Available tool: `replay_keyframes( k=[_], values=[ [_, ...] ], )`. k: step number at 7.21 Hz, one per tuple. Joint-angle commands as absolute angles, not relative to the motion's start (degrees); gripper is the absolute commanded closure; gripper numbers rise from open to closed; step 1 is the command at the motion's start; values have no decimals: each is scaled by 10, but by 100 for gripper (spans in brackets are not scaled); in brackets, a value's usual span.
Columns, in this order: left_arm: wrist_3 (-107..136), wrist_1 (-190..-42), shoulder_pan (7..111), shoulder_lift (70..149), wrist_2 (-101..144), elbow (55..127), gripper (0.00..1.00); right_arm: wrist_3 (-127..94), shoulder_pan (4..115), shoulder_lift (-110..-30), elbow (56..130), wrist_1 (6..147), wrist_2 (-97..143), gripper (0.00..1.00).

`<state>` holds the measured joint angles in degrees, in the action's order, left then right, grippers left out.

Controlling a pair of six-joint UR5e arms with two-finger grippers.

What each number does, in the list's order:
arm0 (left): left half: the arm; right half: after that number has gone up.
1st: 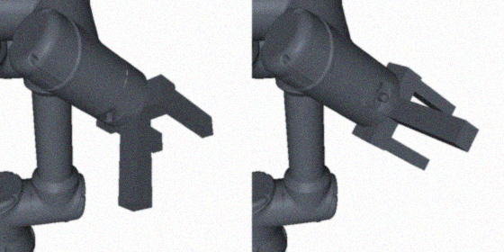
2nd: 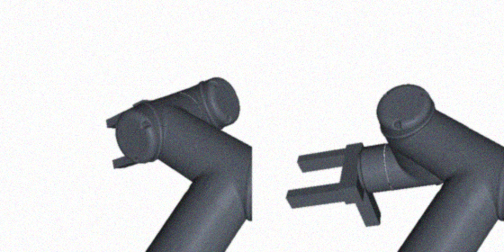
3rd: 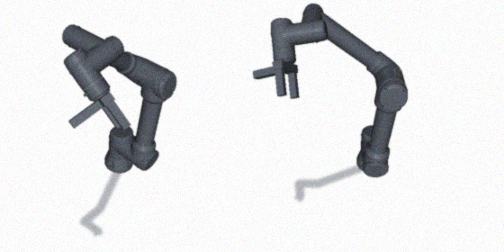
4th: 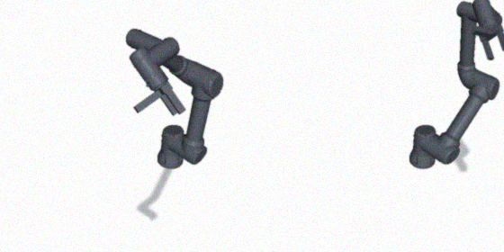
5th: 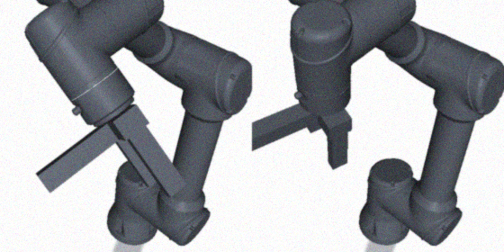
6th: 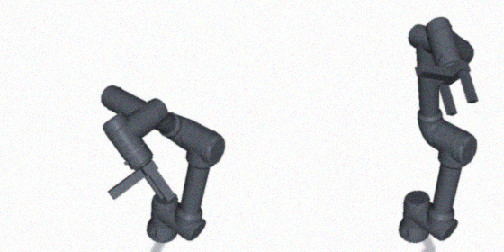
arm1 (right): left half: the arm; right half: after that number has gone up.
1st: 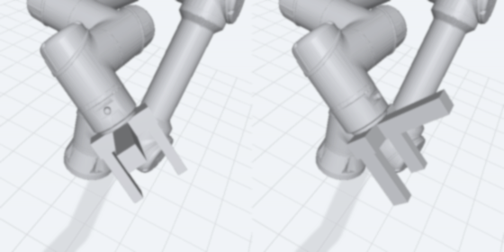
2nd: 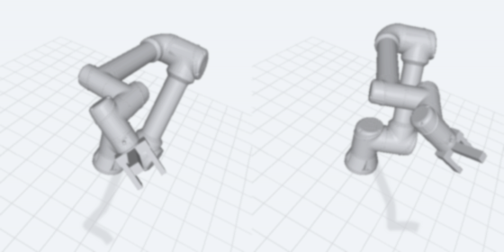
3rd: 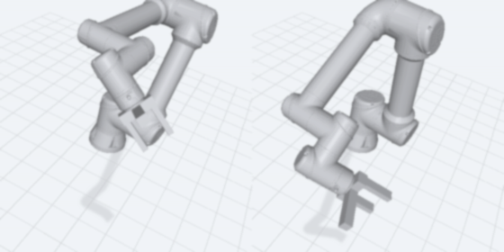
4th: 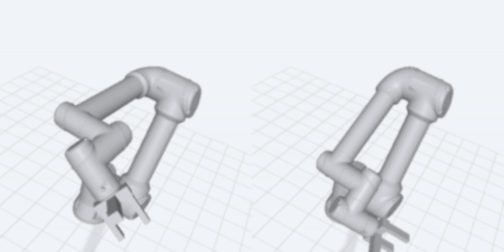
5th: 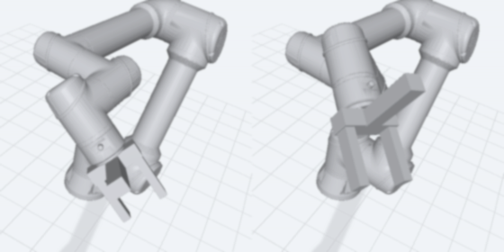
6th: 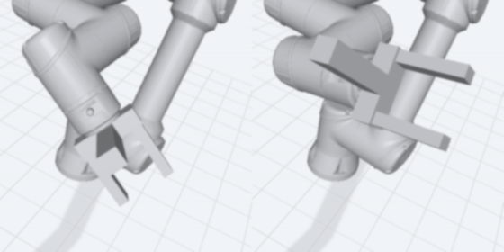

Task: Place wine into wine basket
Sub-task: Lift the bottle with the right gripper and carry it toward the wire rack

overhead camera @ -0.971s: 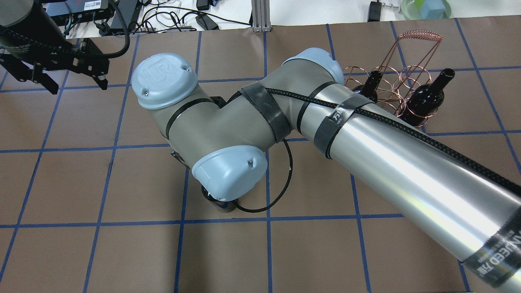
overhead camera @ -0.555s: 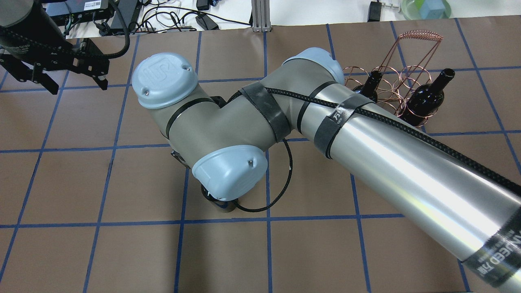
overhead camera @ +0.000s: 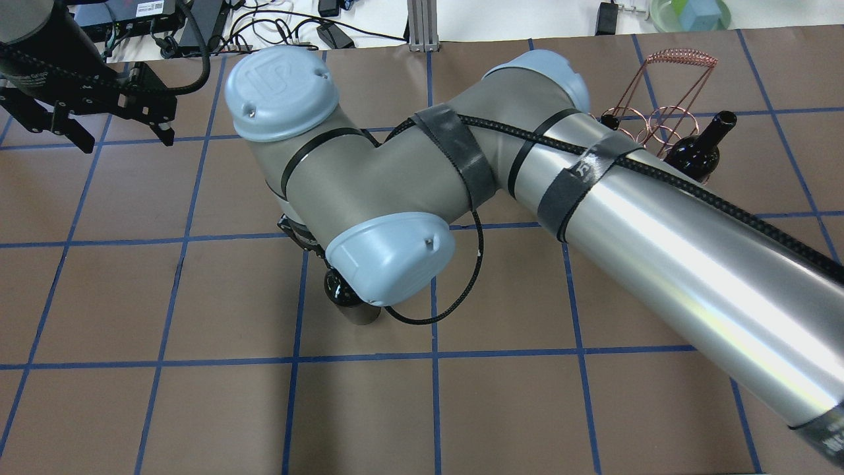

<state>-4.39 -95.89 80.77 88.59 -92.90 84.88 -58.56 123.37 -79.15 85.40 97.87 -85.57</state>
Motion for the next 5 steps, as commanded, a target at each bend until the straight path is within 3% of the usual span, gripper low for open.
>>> replay_keyframes(
  k=[1,5],
  values=[
    [-44,-959,808,886,-929,853,0,-487,1175,-865,853,871,-858,92],
    [-44,-959,809,886,-928,853,0,-306,1072,-935,853,782,-866,91]
  ],
)
